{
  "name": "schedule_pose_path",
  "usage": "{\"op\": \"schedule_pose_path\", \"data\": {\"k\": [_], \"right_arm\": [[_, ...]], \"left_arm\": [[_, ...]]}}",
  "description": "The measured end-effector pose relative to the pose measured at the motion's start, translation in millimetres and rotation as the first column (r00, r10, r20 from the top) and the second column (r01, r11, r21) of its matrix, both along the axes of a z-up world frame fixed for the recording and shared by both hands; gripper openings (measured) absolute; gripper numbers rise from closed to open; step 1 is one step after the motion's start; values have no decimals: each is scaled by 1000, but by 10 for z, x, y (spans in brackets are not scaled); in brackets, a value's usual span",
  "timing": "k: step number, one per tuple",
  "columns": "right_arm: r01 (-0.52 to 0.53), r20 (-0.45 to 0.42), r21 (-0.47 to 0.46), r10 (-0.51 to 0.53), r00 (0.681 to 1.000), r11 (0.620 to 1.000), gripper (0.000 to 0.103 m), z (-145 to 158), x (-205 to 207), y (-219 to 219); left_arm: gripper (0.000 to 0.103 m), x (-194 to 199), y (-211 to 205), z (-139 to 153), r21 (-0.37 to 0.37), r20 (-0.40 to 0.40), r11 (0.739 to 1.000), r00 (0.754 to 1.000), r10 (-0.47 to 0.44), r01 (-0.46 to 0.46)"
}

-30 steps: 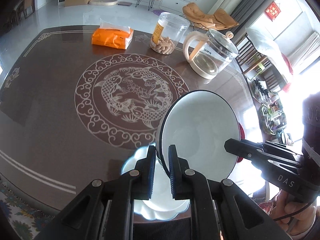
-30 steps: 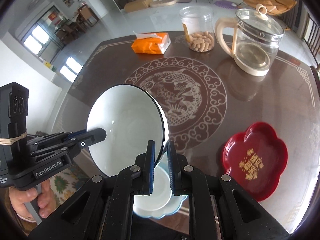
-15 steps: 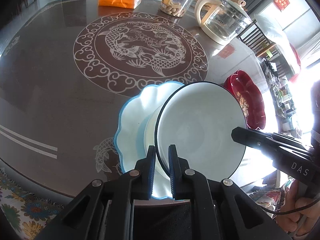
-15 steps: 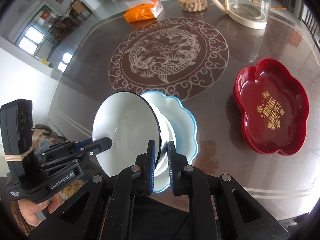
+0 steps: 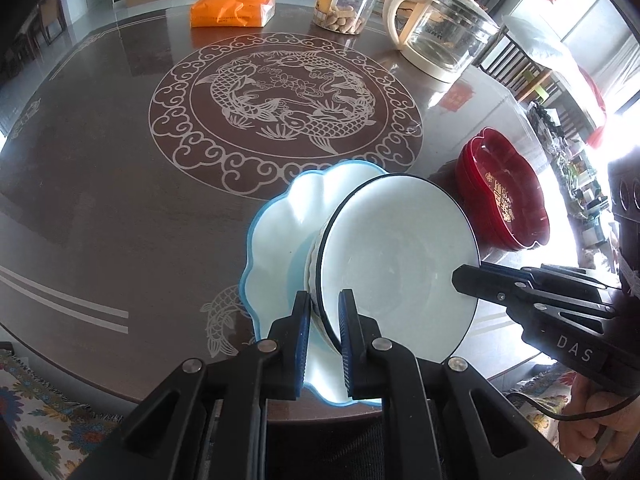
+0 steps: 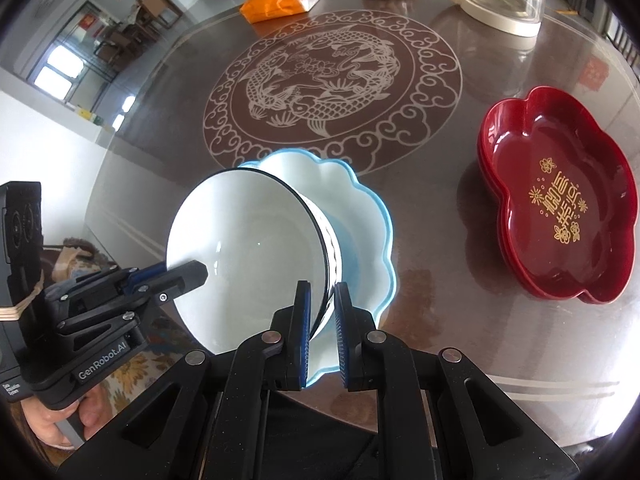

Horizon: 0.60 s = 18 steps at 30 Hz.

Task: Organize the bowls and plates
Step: 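Open both tools to release the black-rimmed bowl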

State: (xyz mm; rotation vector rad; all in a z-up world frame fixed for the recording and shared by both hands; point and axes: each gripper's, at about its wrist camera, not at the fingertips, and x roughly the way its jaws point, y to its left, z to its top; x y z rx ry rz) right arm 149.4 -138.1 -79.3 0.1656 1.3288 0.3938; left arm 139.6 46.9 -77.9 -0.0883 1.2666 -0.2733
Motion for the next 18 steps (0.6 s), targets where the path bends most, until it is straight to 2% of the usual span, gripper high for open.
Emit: {"op": "schedule_pose_path", "data": {"k": [4, 7, 9, 10, 11, 12, 14, 16, 18], "right_arm": [[-29, 49, -41, 31, 998, 999, 13, 17, -56, 45], [-36, 106, -53, 42, 993, 998, 17, 50, -111, 48], [-32, 142, -46, 39, 989, 998, 23, 68, -140, 32], [-29, 156, -37, 35, 987, 999, 28, 76, -154, 21], [-23, 171, -29, 28, 985, 999, 39, 87, -175, 2], [-17, 191, -21, 21, 981, 1000, 48, 106, -205, -18], [0, 237, -16, 4, 972, 1000, 55, 171, -288, -59], [23, 300, -14, -18, 954, 1000, 60, 259, -419, -120], [71, 382, -41, -49, 923, 997, 66, 336, -605, -182]], "left_arm": [[14, -34, -45, 17, 38, 36, 999, 999, -18, 17], [20, -69, -42, 77, 66, 118, 998, 993, -10, 2], [36, -75, -5, 109, 60, 160, 998, 987, 16, -26], [52, -92, 25, 138, 53, 190, 998, 981, 36, -46], [64, -118, 52, 175, 50, 227, 996, 972, 55, -68], [69, -155, 82, 218, 51, 266, 995, 961, 72, -88], [80, -235, 136, 299, 51, 323, 991, 941, 98, -121], [84, -338, 194, 359, 55, 361, 987, 925, 122, -152], [87, -459, 223, 377, 80, 396, 980, 908, 137, -183]]}}
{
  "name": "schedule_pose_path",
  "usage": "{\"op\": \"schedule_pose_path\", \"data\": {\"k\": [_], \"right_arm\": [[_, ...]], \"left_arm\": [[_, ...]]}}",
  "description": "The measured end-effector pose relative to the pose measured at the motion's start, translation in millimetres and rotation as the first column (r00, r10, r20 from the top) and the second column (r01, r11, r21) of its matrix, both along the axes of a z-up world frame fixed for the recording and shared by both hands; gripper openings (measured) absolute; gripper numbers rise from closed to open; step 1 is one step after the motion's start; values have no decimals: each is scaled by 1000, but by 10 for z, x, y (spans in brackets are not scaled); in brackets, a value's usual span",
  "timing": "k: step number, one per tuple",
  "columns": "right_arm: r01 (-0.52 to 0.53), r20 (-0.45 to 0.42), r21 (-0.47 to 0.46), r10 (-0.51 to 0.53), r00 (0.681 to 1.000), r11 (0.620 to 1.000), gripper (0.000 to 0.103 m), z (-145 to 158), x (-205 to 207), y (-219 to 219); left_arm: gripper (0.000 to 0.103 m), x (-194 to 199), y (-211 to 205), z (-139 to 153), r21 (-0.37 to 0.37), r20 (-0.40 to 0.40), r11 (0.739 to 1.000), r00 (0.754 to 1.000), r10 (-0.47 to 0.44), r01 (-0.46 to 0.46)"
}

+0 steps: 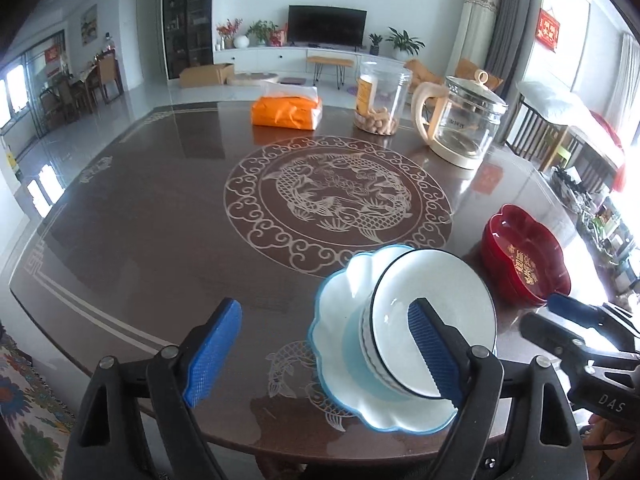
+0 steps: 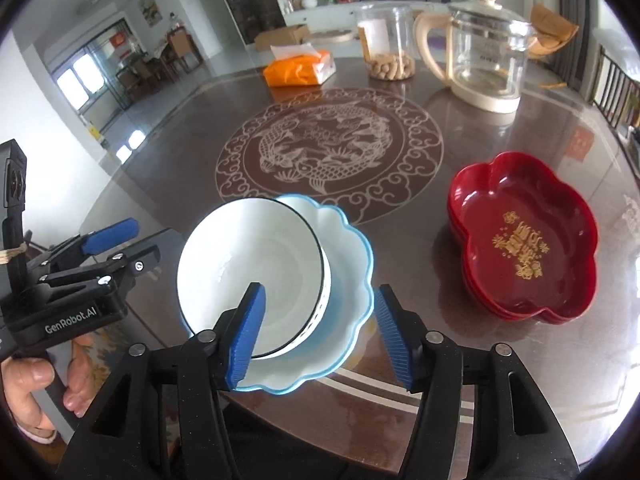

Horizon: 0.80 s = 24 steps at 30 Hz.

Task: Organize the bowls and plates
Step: 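Move both tools toward the rim of the nested bowl stack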

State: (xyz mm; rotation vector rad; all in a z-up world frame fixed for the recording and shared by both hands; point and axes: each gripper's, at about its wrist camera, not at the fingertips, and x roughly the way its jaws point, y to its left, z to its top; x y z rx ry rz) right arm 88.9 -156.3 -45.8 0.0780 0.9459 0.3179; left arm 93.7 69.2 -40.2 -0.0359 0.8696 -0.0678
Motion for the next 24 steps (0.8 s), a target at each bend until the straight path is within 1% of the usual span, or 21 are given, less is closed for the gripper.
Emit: {"op": "schedule_pose_path", "data": {"k": [1, 3, 6, 8, 11, 14, 17, 24], "right_arm": [[25, 43, -19, -24, 999, 1000, 67, 27, -108, -25], [81, 113, -43, -76, 991, 996, 68, 35, -329, -68], [130, 162, -25, -124, 979, 991, 68, -38, -620, -119], [140, 170, -14, -136, 976, 990, 68, -108, -751, -149], [148, 198, -40, -137, 971, 988, 68, -198, -857, -168], [164, 187, -26, -157, 970, 986, 68, -271, -861, -235], [176, 171, 7, -174, 970, 984, 68, -288, -856, -266], [145, 192, -14, -140, 971, 989, 68, -216, -914, -192]], "left_arm": [[90, -64, 10, -9, 9, 8, 1000, 1000, 9, -9], [90, -182, 29, -61, 0, 6, 1000, 1000, 13, -13], [90, -309, 60, -147, -25, -9, 999, 1000, 28, -29], [90, -364, 73, -172, -16, 2, 999, 999, 45, -45], [90, -403, 53, -193, 26, 19, 998, 998, 54, -54], [90, -410, 45, -216, 66, 20, 996, 998, 61, -62], [90, -426, 55, -232, 76, 18, 995, 998, 61, -63], [90, -464, 80, -227, 92, 22, 994, 998, 63, -65]]}}
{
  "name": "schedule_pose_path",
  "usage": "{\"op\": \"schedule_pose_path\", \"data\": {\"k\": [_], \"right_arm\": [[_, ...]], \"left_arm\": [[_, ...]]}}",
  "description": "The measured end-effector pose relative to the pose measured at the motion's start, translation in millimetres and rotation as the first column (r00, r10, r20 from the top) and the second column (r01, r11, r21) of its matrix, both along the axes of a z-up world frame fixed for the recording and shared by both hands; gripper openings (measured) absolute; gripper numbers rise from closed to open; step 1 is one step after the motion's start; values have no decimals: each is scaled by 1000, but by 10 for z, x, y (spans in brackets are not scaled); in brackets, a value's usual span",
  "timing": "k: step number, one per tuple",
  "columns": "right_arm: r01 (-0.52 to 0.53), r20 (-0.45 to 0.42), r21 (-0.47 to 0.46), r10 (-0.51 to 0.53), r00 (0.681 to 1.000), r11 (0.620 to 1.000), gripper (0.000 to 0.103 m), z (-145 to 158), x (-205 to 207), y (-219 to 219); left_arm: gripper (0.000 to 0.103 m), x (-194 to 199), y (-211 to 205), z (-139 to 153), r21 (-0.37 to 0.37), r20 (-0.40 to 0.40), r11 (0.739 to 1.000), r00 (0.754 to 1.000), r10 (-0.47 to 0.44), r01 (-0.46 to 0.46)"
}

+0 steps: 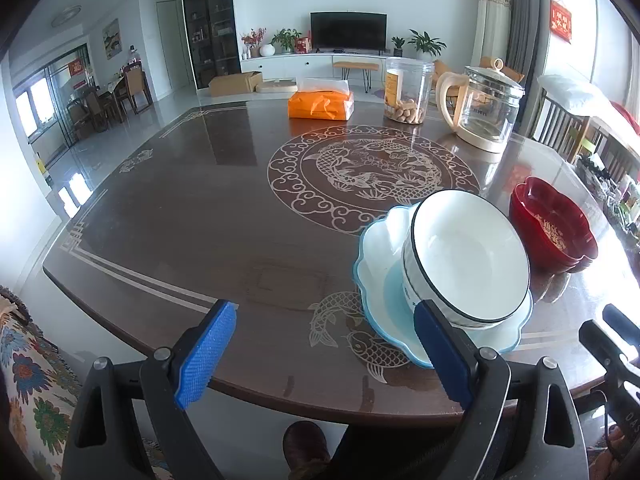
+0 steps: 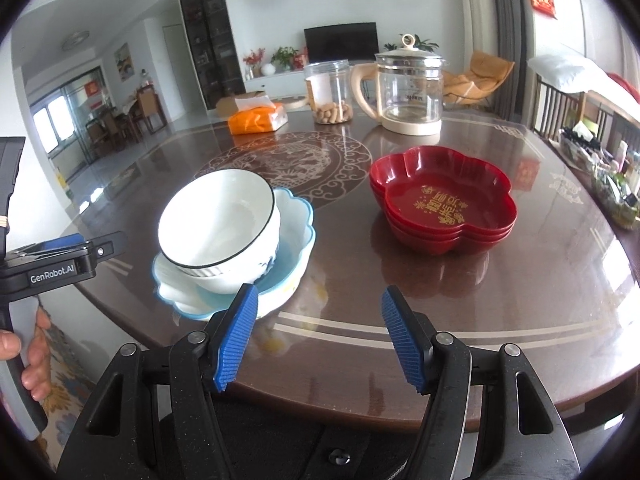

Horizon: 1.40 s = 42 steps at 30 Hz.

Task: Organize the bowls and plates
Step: 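Move both tools toward the rim of the nested bowl stack, then grip the blue-rimmed bowl's rim with the left tool while the right tool grips it too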

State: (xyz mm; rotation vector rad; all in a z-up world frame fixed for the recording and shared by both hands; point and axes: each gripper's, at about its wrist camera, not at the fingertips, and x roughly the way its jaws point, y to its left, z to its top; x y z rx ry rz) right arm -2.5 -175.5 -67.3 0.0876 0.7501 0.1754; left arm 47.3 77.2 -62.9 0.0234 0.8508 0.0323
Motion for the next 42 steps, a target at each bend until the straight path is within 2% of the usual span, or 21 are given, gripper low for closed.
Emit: {"op": "schedule_pose_path", "data": {"k": [4, 6, 8, 9, 10, 11, 12, 13, 14, 15, 16, 17, 18, 19, 24, 27, 31, 35, 37, 39, 42], "right_arm": [[-17, 56, -46, 19, 998, 999, 68, 269, 28, -202], [19, 109, -151, -2, 994, 988, 68, 527, 18, -435], [82, 163, -323, -30, 986, 943, 68, 825, -30, -694], [140, 197, -441, -56, 979, 886, 68, 961, -74, -800], [228, 251, -578, -95, 963, 784, 68, 1076, -130, -875], [322, 314, -695, -132, 940, 643, 68, 1160, -193, -937], [374, 347, -758, -155, 925, 535, 71, 1217, -249, -998], [376, 337, -774, -172, 926, 510, 75, 1265, -304, -1049], [352, 301, -744, -185, 935, 569, 77, 1306, -373, -1094], [306, 248, -659, -186, 951, 687, 77, 1331, -448, -1127], [245, 193, -516, -168, 967, 821, 77, 1317, -533, -1139], [186, 152, -358, -139, 979, 915, 77, 1244, -590, -1128], [141, 124, -217, -116, 986, 966, 76, 1112, -620, -1078], [111, 112, -128, -96, 989, 986, 75, 950, -624, -981], [18, 35, 70, -20, 999, 997, 75, 219, -337, -332], [-34, -27, 80, 37, 999, 996, 73, 9, -149, -136], [-11, -65, 115, 19, 998, 993, 73, -44, 45, -186], [-1, -59, 108, 7, 998, 994, 73, -13, 245, -212], [-19, -65, 101, 26, 998, 995, 68, -9, 330, -183], [-40, -84, 110, 49, 995, 993, 54, -61, 459, -137], [-57, -113, 130, 71, 991, 990, 48, -127, 628, -83]], "left_arm": [[90, -19, 78, 95, 15, 26, 1000, 1000, 3, -4], [90, -59, 156, 175, 22, 57, 1000, 998, 2, -3], [90, -118, 248, 232, 29, 88, 1000, 996, 2, -4], [90, -151, 286, 247, 30, 98, 1000, 995, 4, -7], [90, -182, 319, 245, 28, 103, 1000, 995, 5, -8], [90, -208, 342, 228, 18, 102, 1000, 995, 2, -4], [90, -228, 355, 198, 1, 95, 1000, 995, -4, 4], [90, -243, 360, 159, -24, 85, 1000, 996, -15, 17], [90, -254, 357, 113, -54, 75, 998, 997, -30, 34], [90, -272, 341, 69, -83, 65, 995, 997, -48, 54], [90, -282, 314, 26, -109, 54, 991, 996, -67, 72], [90, -290, 290, -15, -133, 47, 987, 995, -84, 89], [90, -296, 261, -50, -148, 41, 984, 995, -95, 100], [90, -298, 229, -82, -154, 37, 982, 994, -105, 110], [90, -232, 179, -179, -178, 15, 979, 995, -101, 102], [90, -152, 230, -248, -254, -19, 963, 995, -95, 87], [90, -39, 280, -344, -338, -61, 939, 995, -80, 55], [88, 91, 204, -425, -321, -94, 945, 991, -93, 58], [82, 139, 186, -447, -305, -104, 950, 990, -96, 61], [76, 198, 178, -474, -299, -120, 953, 988, -96, 56], [69, 276, 194, -526, -313, -141, 949, 986, -92, 44]]}}
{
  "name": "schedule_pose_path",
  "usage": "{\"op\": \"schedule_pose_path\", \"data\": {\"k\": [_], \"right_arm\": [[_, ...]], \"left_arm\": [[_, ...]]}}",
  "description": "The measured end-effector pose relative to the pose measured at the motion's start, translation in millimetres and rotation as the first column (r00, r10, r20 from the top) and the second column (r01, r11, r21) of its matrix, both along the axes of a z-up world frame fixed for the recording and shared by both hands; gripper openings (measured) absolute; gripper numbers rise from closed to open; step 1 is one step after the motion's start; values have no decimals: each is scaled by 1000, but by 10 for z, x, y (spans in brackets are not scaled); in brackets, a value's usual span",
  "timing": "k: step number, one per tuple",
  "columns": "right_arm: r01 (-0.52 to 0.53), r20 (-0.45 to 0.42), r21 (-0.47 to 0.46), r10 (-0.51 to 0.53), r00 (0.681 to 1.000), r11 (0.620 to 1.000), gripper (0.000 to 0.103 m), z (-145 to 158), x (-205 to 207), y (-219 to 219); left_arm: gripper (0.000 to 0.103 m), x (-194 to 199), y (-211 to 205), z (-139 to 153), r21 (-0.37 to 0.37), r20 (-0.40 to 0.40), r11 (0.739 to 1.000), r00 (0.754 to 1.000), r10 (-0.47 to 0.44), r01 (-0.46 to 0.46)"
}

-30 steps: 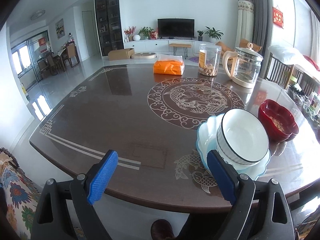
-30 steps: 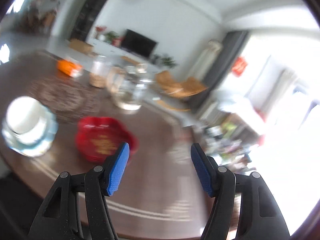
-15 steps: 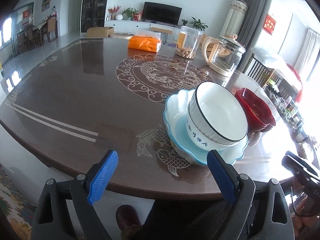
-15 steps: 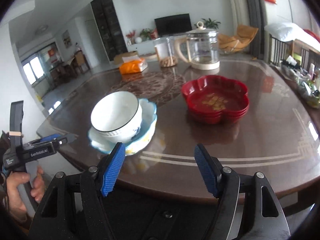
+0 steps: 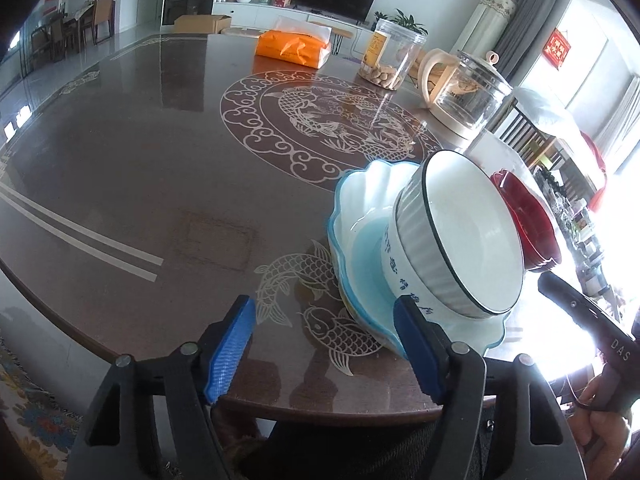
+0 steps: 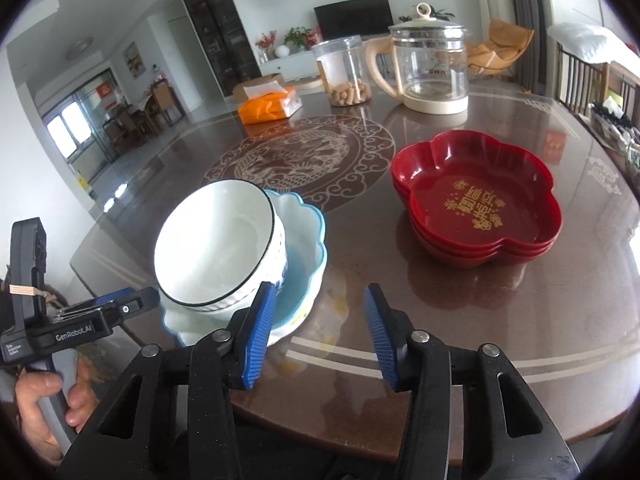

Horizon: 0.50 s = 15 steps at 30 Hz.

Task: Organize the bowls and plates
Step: 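Grip the blue-rimmed bowl's rim with the left tool while the right tool grips it too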

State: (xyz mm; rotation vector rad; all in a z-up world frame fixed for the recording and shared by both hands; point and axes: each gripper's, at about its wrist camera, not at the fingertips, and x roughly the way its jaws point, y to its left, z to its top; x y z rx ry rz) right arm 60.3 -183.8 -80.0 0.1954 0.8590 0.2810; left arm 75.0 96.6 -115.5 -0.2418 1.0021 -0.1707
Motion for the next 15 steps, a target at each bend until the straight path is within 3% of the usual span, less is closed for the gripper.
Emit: {"op": "schedule_pose_path", "data": {"k": [5, 7, 9, 15], "right_arm": [[-23, -4, -31, 23, 1000, 999, 48, -66, 229, 77], [-28, -25, -41, 27, 999, 999, 43, -145, 342, 81], [-34, -59, -26, 32, 998, 999, 29, -247, 452, 70], [-48, -85, -9, 47, 995, 999, 24, -366, 612, 84]], "left_arm": [[55, 124, -55, -103, -2, -30, 1000, 1000, -6, 6], [51, 180, -83, -151, 0, -38, 1000, 999, -6, 6], [48, 225, -95, -192, -5, -40, 1000, 999, -1, 1], [32, 350, -137, -252, -22, -29, 1000, 1000, -9, 8]]}}
